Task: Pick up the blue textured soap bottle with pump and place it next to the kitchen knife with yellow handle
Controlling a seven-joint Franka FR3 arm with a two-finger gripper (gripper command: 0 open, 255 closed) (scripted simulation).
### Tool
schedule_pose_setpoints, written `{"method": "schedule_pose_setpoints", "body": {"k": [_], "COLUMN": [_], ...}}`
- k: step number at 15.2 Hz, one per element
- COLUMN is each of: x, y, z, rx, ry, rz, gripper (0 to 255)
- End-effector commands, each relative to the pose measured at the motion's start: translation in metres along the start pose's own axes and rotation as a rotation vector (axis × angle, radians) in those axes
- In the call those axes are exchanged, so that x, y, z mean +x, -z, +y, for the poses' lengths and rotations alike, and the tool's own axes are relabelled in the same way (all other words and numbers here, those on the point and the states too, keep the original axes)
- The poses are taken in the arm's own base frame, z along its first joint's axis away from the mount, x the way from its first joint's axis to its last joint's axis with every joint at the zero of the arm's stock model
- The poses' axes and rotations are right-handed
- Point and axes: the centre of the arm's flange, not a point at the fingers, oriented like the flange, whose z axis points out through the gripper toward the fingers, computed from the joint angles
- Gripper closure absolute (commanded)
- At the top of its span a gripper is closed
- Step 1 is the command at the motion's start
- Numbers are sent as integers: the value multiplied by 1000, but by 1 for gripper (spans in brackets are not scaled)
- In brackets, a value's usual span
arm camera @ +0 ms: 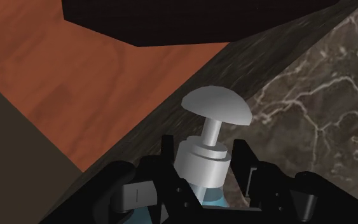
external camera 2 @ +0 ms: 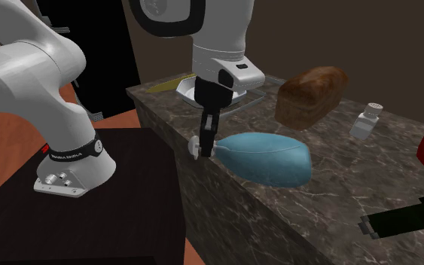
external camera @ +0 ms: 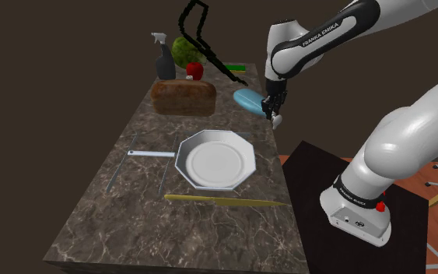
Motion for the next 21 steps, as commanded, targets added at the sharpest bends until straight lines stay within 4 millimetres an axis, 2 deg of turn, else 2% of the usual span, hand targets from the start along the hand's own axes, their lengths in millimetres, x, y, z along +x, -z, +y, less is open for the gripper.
{"method": "schedule_pose_setpoints", "body": {"k": [1, 6, 21], "x": [0, 0, -8], "y": [0, 0, 79], "z": [0, 0, 3], "rx": [0, 0, 0], "ry": [0, 0, 0], "rz": [0, 0, 0], "gripper": [255, 255, 255]}}
